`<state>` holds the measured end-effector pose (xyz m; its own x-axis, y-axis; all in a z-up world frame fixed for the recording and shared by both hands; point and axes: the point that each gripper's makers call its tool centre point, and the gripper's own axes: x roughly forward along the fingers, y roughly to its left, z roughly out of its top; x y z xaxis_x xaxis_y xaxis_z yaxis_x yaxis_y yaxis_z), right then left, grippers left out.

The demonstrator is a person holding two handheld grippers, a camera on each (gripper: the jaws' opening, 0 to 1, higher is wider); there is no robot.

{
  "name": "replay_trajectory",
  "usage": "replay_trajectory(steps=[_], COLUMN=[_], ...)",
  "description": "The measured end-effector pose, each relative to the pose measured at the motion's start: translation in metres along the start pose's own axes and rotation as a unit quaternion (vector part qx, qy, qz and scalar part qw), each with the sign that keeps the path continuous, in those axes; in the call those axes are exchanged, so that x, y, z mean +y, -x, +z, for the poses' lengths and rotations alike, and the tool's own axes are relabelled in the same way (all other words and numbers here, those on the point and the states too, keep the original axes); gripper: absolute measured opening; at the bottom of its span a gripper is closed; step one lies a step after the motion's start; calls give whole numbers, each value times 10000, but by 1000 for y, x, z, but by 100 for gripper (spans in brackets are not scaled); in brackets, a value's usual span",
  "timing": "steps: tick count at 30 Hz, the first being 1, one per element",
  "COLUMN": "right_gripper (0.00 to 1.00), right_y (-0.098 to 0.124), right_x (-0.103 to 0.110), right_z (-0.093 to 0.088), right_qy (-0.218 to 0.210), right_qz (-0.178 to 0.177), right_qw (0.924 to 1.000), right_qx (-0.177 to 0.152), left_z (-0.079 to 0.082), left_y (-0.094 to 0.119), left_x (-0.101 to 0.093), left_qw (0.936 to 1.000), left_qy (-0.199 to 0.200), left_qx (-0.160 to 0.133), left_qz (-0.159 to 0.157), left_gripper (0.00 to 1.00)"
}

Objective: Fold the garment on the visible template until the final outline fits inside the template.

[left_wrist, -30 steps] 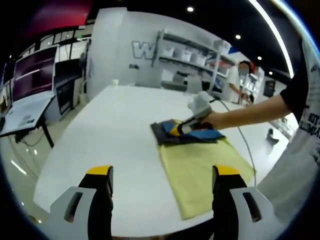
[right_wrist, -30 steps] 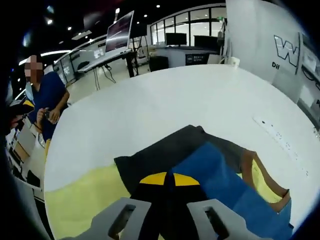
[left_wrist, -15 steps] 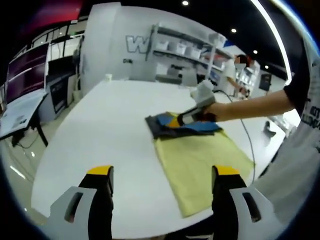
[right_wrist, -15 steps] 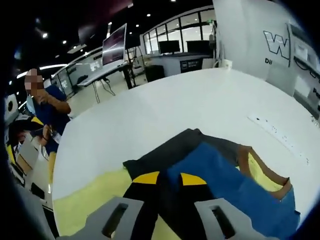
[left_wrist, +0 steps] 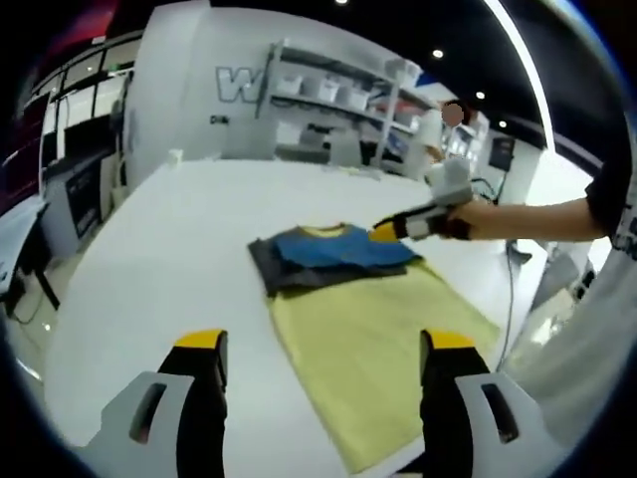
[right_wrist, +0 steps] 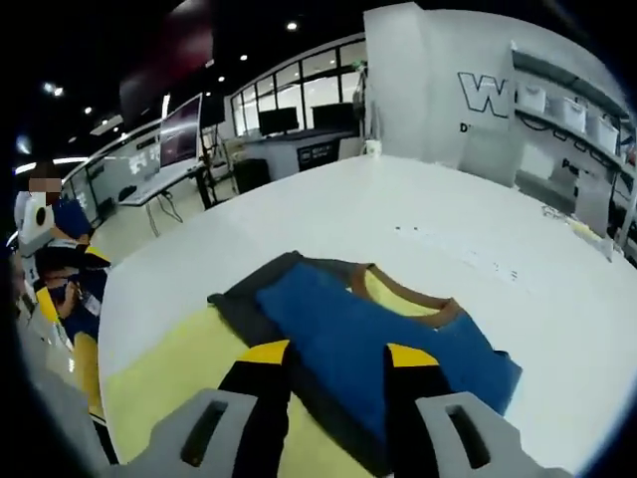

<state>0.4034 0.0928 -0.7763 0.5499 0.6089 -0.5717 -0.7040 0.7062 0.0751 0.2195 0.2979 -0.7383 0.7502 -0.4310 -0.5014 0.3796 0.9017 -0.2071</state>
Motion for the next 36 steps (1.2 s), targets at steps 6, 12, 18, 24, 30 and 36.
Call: replay_trajectory(steps=[6, 12, 18, 24, 30, 36], right_gripper=[37, 35, 35, 35, 34, 31], right_y=[42, 79, 122, 144, 158, 168], right_x=[-18, -34, -33, -28, -15, 3], right_z=[-11, -38, -72, -101, -128, -164], right_qy=[-171, -323, -454, -702, -1023, -1305], right_qz=[-291, -673, -907, -1054, -1189, -1298], right_qw=[9994, 9972, 9947, 9913, 9868, 9808], right_qx=[-65, 25, 159, 346, 405, 650], left_z=[-2, -20, -48, -68, -90, -108], left_y=[-11, -11, -10, -7, -4, 2], left_x=[-6, -6, -13, -14, -16, -19], left_qw=[9997, 9988, 9972, 9954, 9926, 9899], left_qy=[-42, -92, 99, 120, 435, 547], left_qx=[152, 459, 695, 921, 1128, 1309], left_qz=[-169, -174, -264, -223, -140, -43], left_gripper=[74, 65, 65, 63, 52, 48])
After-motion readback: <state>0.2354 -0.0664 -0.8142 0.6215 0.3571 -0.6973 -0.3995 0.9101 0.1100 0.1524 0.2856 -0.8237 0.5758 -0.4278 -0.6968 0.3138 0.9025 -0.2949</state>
